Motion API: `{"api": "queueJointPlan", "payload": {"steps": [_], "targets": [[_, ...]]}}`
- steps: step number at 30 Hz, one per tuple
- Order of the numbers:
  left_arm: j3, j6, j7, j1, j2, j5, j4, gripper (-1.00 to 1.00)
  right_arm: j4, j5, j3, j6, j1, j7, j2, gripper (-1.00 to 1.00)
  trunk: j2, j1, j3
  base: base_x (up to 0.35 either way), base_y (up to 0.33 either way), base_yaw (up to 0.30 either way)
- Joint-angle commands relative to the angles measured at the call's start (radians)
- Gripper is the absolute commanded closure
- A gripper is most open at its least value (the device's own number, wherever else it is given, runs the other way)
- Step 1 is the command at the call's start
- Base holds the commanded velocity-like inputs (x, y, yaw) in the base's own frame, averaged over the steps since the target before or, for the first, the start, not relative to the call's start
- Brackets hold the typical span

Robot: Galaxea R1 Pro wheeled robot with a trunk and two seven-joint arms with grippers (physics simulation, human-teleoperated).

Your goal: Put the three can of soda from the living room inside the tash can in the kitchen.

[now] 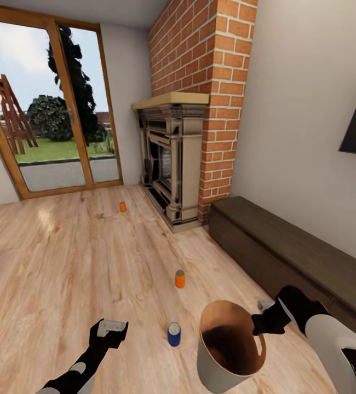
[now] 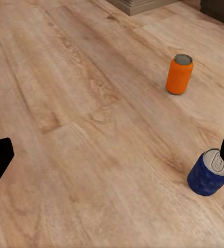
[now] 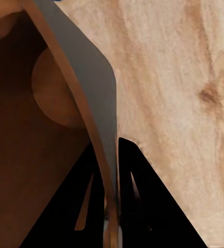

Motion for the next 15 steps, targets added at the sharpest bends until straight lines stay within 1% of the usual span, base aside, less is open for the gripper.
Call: {"api": "queueJointPlan", "payload": {"steps": [1, 2, 4, 5, 7, 9, 12, 15], "targets": [[0.0, 0.011, 0.0, 0.0, 0.0, 0.0, 0.0, -1.0, -0.001, -0.003, 0.003, 0.0, 0.013, 0.004, -0.015, 1.0, 0.0, 0.0, 0.0, 0.14, 0.244, -0.037], [0.0, 0.024, 0.001, 0.0, 0.0, 0.001, 0.0, -1.0, -0.001, -0.004, 0.003, 0.0, 0.022, 0.004, -0.027, 1.0, 0.0, 0.0, 0.0, 0.147, 0.259, -0.098], [0.0, 0.032, 0.001, 0.0, 0.0, 0.001, 0.0, -1.0, 0.0, -0.004, 0.002, 0.0, 0.029, 0.004, -0.039, 1.0, 0.0, 0.0, 0.001, 0.152, 0.267, -0.13], [0.0, 0.037, 0.001, 0.0, 0.0, 0.001, 0.0, -1.0, 0.001, -0.004, 0.003, 0.0, 0.033, 0.004, -0.05, 1.0, 0.0, 0.0, 0.002, 0.168, 0.274, -0.153], [0.0, 0.04, 0.001, 0.0, 0.0, 0.001, 0.0, -1.0, 0.002, -0.004, 0.002, -0.001, 0.039, 0.005, -0.061, 1.0, 0.0, 0.0, 0.002, 0.18, 0.275, -0.123], [0.0, 0.044, 0.001, 0.0, 0.0, 0.001, 0.0, -1.0, 0.002, -0.005, 0.002, -0.004, 0.062, 0.006, -0.082, 1.0, 0.0, 0.0, 0.002, 0.202, 0.256, -0.057], [0.0, 0.046, 0.001, 0.0, 0.0, 0.001, 0.0, -1.0, 0.001, -0.006, 0.002, -0.006, 0.076, 0.008, -0.1, 1.0, 0.0, 0.0, 0.002, 0.218, 0.234, -0.026], [0.0, 0.048, 0.001, 0.0, 0.0, 0.001, 0.0, -1.0, 0.0, -0.006, -0.017, -0.01, 0.095, 0.01, -0.119, 1.0, 0.0, 0.0, 0.002, 0.242, 0.231, -0.025]]}}
